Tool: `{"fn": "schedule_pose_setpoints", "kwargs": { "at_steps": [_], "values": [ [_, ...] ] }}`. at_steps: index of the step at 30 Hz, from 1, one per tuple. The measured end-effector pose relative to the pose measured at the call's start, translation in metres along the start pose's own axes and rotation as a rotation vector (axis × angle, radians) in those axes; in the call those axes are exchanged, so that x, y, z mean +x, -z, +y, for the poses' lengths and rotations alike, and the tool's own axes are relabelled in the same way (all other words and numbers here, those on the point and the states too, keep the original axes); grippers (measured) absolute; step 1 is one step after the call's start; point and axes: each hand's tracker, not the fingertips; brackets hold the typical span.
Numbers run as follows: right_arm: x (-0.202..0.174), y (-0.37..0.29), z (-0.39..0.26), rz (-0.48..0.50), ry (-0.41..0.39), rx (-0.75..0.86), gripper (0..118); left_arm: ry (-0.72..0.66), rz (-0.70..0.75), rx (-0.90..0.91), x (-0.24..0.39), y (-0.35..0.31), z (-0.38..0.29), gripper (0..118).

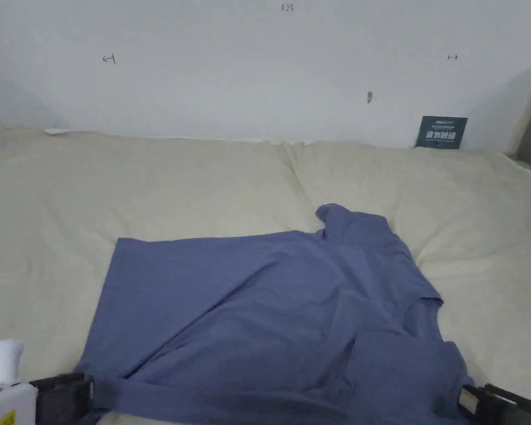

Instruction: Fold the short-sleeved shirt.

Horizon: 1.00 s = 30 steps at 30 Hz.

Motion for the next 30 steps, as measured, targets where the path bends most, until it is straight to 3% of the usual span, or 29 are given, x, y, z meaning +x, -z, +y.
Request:
{"fn": "schedule_pose_setpoints", "kwargs": {
  "at_steps": [5,6,7,8,9,10,11,15,19,24,25,27,28,30],
  "values": [
    [-0.022,-0.027,0.006,0.044,-0.079,0.080,98,0.019,-0.031,0.060,0.002,-0.043,-0.006,105],
    [-0.027,-0.032,0.003,0.068,-0.102,0.096,97,0.006,-0.035,0.064,0.003,-0.050,-0.009,102],
    [-0.032,-0.036,0.001,0.077,-0.108,0.099,91,-0.002,-0.047,0.074,0.003,-0.056,-0.012,90],
    [-0.035,-0.040,-0.001,0.097,-0.113,0.110,77,-0.003,-0.063,0.080,0.006,-0.063,-0.018,74],
    [-0.038,-0.042,-0.003,0.109,-0.111,0.120,51,0.002,-0.059,0.072,0.007,-0.065,-0.021,56],
    [-0.042,-0.042,-0.005,0.109,-0.103,0.125,6,0.010,-0.045,0.061,0.010,-0.064,-0.026,26],
    [-0.045,-0.040,-0.009,0.117,-0.091,0.130,0,0.027,-0.014,0.048,0.012,-0.062,-0.031,9],
    [-0.052,-0.031,-0.024,0.168,-0.075,0.079,0,0.001,-0.010,0.003,0.009,-0.054,-0.044,0],
    [-0.059,-0.018,-0.036,0.153,-0.115,0.016,0,-0.010,0.000,-0.008,0.011,-0.051,-0.049,0],
    [-0.054,-0.010,-0.038,0.173,-0.106,-0.011,0,-0.018,-0.015,0.008,-0.001,-0.044,-0.044,0],
    [-0.054,-0.008,-0.038,0.166,-0.109,-0.014,0,-0.019,-0.025,0.022,-0.006,-0.043,-0.040,16],
    [-0.052,-0.007,-0.037,0.152,-0.111,-0.018,0,-0.016,-0.042,0.027,-0.013,-0.040,-0.029,73],
    [-0.051,-0.008,-0.037,0.150,-0.112,-0.023,0,-0.021,-0.068,0.046,-0.018,-0.036,-0.023,93],
    [-0.049,-0.007,-0.037,0.144,-0.115,-0.028,0,-0.020,-0.072,0.022,-0.025,-0.025,-0.008,107]
  ]
}}
